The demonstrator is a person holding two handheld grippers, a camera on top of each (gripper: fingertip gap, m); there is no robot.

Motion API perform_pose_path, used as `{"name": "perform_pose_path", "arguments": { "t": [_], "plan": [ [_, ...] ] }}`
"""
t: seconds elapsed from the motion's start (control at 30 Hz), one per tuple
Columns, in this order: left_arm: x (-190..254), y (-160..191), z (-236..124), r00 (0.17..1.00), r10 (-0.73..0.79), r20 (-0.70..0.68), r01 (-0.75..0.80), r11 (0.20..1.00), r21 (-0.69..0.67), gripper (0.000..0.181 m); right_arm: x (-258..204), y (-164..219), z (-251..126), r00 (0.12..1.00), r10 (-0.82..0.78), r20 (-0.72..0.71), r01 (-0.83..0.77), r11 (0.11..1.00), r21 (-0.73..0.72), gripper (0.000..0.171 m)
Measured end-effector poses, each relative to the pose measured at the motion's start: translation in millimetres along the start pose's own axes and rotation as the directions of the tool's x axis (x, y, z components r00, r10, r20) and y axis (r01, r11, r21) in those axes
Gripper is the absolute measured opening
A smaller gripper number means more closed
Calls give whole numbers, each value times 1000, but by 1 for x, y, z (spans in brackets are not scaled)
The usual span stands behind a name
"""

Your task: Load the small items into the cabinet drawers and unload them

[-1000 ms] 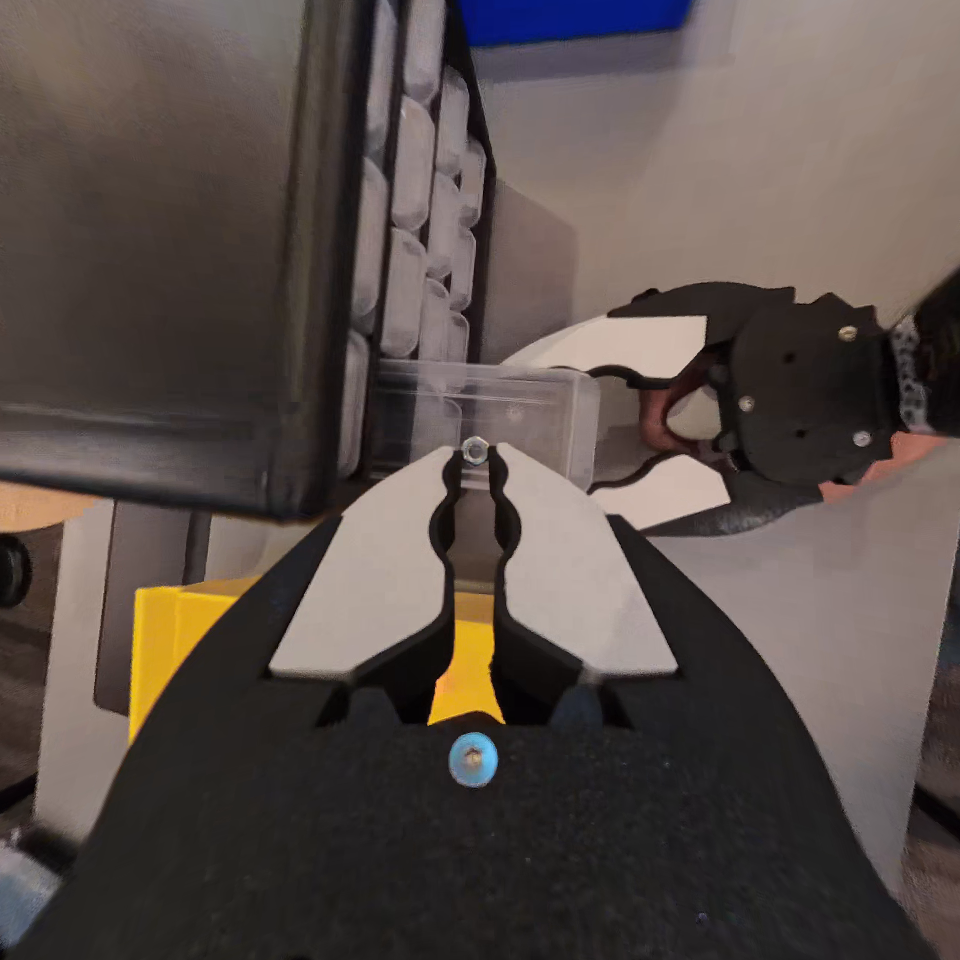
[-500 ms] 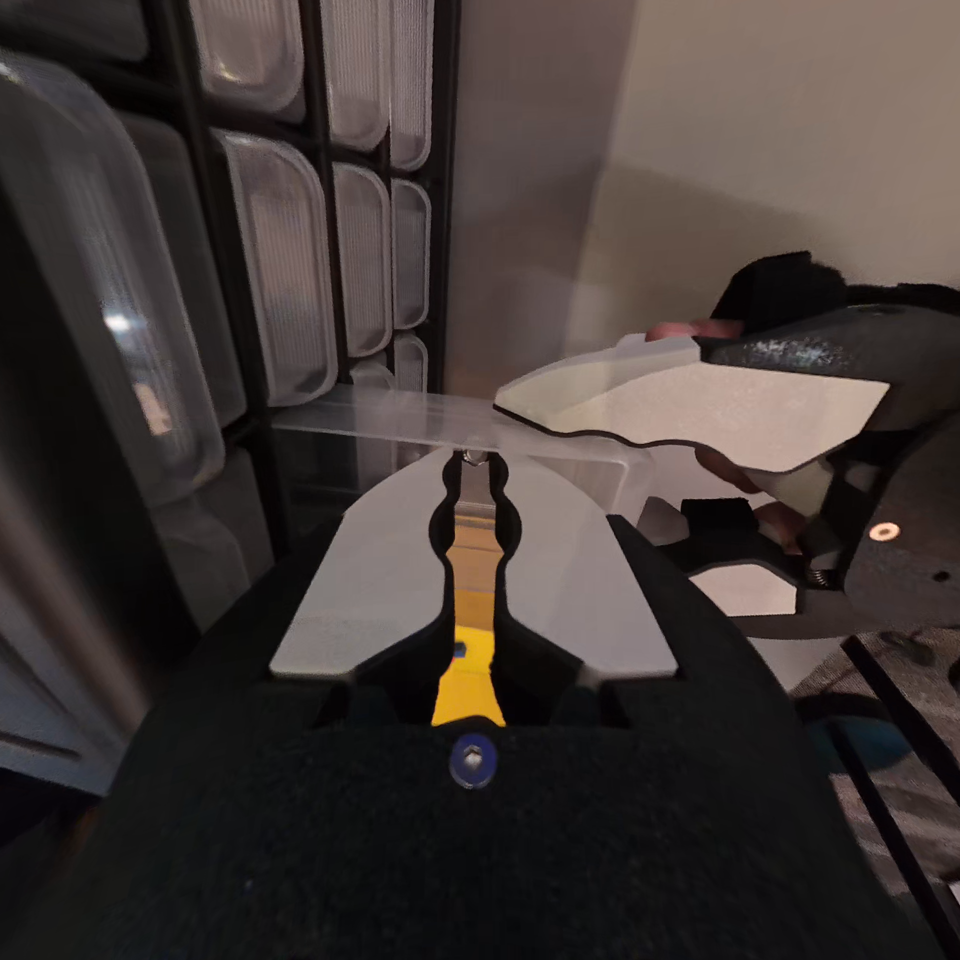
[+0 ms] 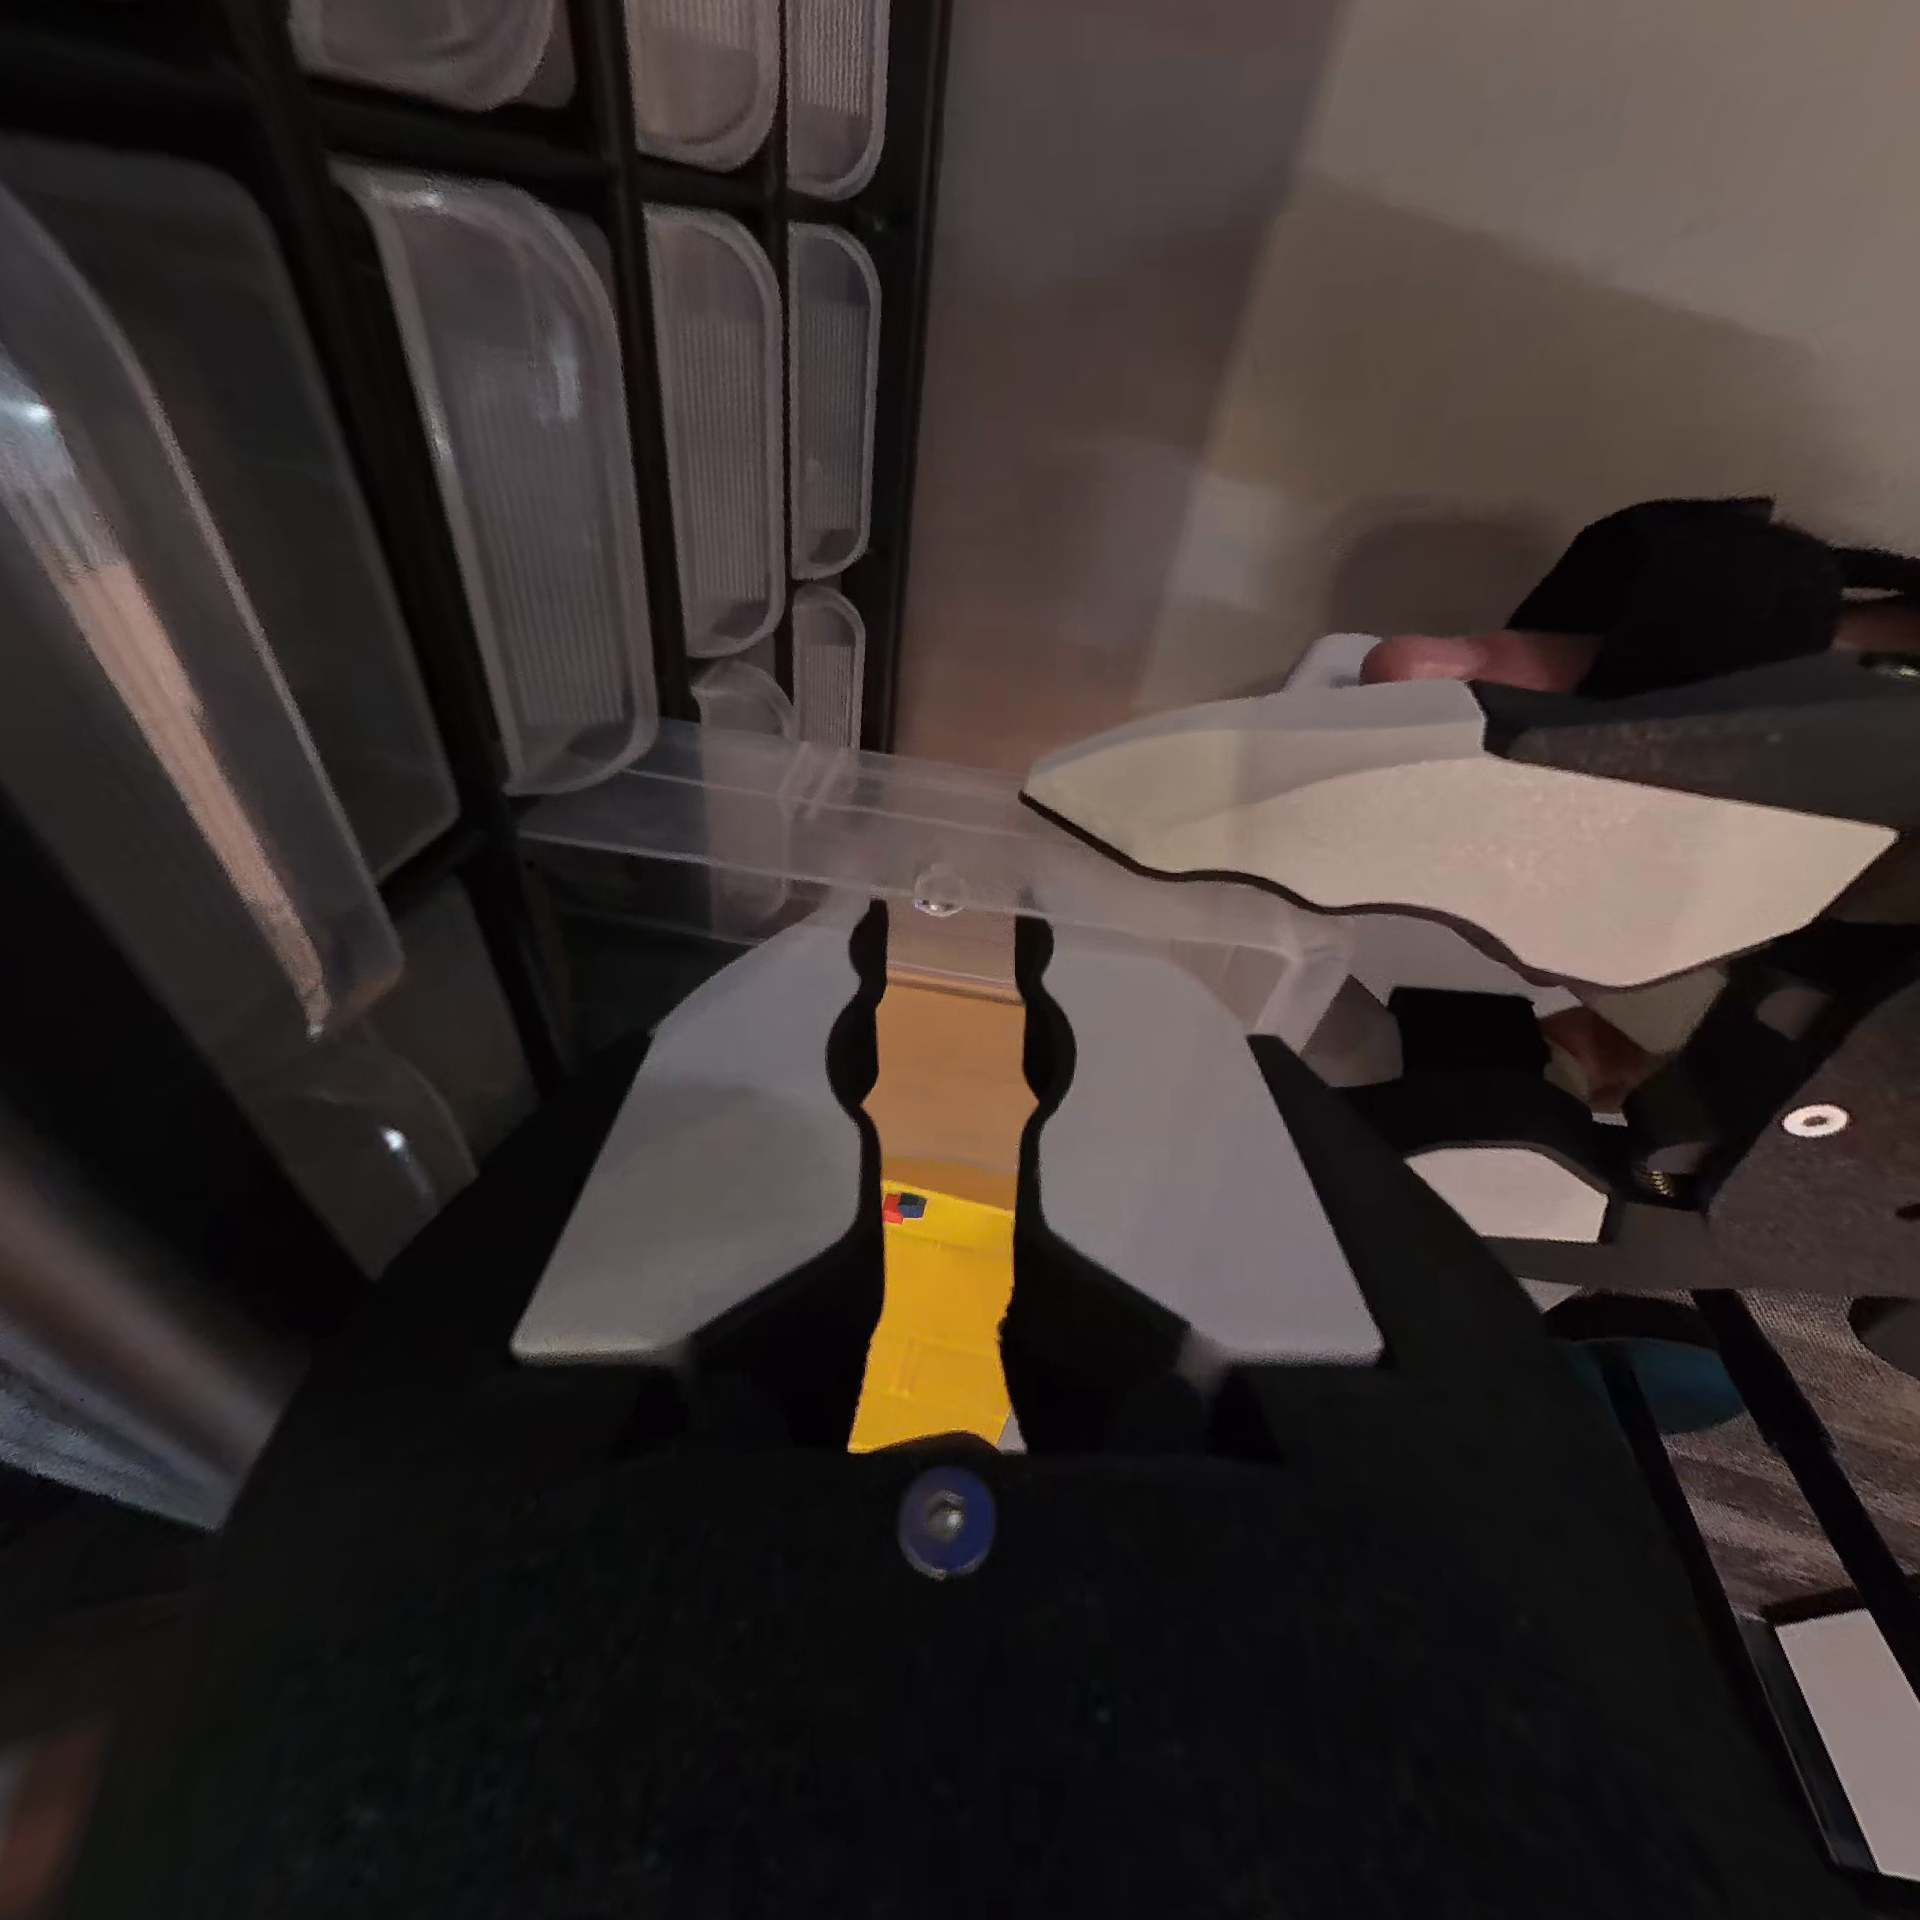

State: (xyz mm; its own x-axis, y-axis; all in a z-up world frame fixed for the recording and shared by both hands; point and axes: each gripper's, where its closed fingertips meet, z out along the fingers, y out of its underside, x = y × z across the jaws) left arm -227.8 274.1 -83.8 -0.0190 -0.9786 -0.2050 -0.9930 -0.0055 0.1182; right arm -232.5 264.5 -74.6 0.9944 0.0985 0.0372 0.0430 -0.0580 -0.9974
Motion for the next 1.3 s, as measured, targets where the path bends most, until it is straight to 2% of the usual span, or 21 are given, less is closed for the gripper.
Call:
{"name": "perform_pose_path", "arguments": {
  "t": [0.13, 0.23, 0.3, 0.37, 0.4, 0.43, 0.5, 0.57, 0.6, 0.63, 0.73, 0.87, 0.9, 1.0, 1.1, 1.13, 1.3],
  "plan": [
    [-2, 6, -4, 999, -16, 28, 15, 1000, 27, 35, 0, 0, 0, 1000, 3, 1, -3, 1000, 0, 68],
    [-6, 10, -17, 997, -62, 46, 58, 995, 85, 36, 0, 0, 0, 1000, 6, 3, -6, 1000, -1, 68],
    [-4, 12, -39, 991, -125, 38, 114, 971, 211, 34, 0, 0, 0, 1000, 6, 3, -6, 1000, 1, 68],
    [3, 19, -67, 976, -216, 4, 197, 899, 392, 33, 0, 0, 0, 1000, 2, 2, -2, 1000, 0, 68],
    [4, 25, -82, 957, -290, -2, 253, 832, 494, 33, 0, 0, 0, 1000, 1, 1, -1, 1000, 0, 68],
    [3, 33, -97, 923, -385, -17, 316, 732, 604, 34, 0, 0, 1, 1000, 3, 2, -3, 1000, 0, 68],
    [8, 52, -115, 812, -568, -132, 448, 461, 766, 34, 1, -2, 2, 1000, 18, 6, -18, 1000, 0, 68],
    [31, 78, -113, 705, -659, -262, 528, 242, 814, 32, 3, -3, 8, 1000, 15, 4, -15, 1000, -5, 68],
    [45, 90, -105, 655, -690, -307, 551, 159, 819, 32, 4, -4, 12, 1000, 5, 2, -5, 1000, -2, 68],
    [60, 100, -96, 619, -711, -335, 562, 103, 821, 32, 4, -5, 16, 1000, -11, 1, 11, 1000, 3, 69],
    [107, 114, -71, 557, -731, -395, 591, 14, 807, 33, 7, -7, 25, 1000, -14, 15, 14, 1000, -4, 69],
    [156, 113, -62, 452, -732, -510, 624, -149, 767, 33, 14, 2, 21, 995, 46, 87, -42, 998, -51, 78],
    [166, 111, -59, 441, -730, -521, 614, -178, 769, 33, 16, 5, 15, 993, 60, 105, -53, 996, -69, 78],
    [186, 111, -36, 414, -771, -484, 571, -195, 798, 33, 19, 16, -7, 983, 78, 169, -55, 990, -132, 74],
    [201, 100, -29, 423, -700, -575, 615, -245, 750, 33, 9, 9, -25, 956, 62, 288, -26, 992, -127, 33],
    [202, 95, -30, 438, -668, -601, 625, -254, 738, 33, 8, 2, -25, 955, 50, 292, -22, 995, -98, 29],
    [208, 76, -13, 479, -638, -603, 647, -208, 734, 33, -4, -3, -3, 946, 77, 316, -32, 989, -146, 25]
  ]
}}
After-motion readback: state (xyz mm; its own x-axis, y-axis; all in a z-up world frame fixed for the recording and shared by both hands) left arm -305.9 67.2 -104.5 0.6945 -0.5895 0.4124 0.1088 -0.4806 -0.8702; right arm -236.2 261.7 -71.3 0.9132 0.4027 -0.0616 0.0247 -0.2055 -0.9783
